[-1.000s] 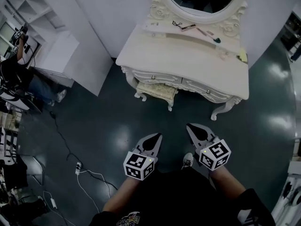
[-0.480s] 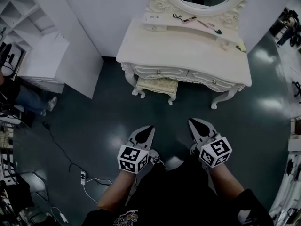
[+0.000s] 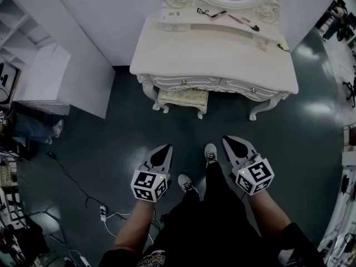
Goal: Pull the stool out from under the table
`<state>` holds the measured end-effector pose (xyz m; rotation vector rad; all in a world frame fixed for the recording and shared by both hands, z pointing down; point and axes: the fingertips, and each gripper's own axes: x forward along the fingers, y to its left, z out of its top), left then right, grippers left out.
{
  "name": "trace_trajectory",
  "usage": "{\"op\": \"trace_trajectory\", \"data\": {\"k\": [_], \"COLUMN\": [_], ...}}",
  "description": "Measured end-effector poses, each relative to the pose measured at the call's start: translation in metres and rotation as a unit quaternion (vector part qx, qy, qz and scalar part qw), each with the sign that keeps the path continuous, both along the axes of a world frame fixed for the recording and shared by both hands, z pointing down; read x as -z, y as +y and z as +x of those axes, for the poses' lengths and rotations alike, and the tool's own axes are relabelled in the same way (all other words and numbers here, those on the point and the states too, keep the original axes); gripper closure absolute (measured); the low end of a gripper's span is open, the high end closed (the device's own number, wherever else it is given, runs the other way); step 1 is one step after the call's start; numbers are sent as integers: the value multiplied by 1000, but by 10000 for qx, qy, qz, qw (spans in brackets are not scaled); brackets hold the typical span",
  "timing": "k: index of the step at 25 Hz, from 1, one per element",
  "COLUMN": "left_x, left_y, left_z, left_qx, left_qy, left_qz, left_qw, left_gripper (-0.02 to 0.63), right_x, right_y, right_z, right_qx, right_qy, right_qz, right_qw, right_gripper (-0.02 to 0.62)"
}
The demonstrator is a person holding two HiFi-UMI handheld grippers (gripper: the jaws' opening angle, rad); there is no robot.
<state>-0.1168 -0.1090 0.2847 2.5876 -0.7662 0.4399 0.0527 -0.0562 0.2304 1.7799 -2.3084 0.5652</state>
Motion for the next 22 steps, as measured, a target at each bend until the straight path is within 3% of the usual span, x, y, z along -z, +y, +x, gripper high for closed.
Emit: {"op": "trace_trajectory", "data": {"k": [9,22], "left_x": [-30,-162], "left_y": [-63,-156], "left_z": [33,50], "left_qx": [283,494], "left_qy": [-185,-997], "left_qz": [264,387], "left_qw": [9991,9930], "left_gripper": [609,609], "right_x": [-35,-168], "right_y": [-65,-145], "right_z": [44,85], "right_qx": [447,769], "right_qy": [-52,170], "right_qz": [-41,-307], "right_qw": [9990,9964], "right_gripper": [569,569]}}
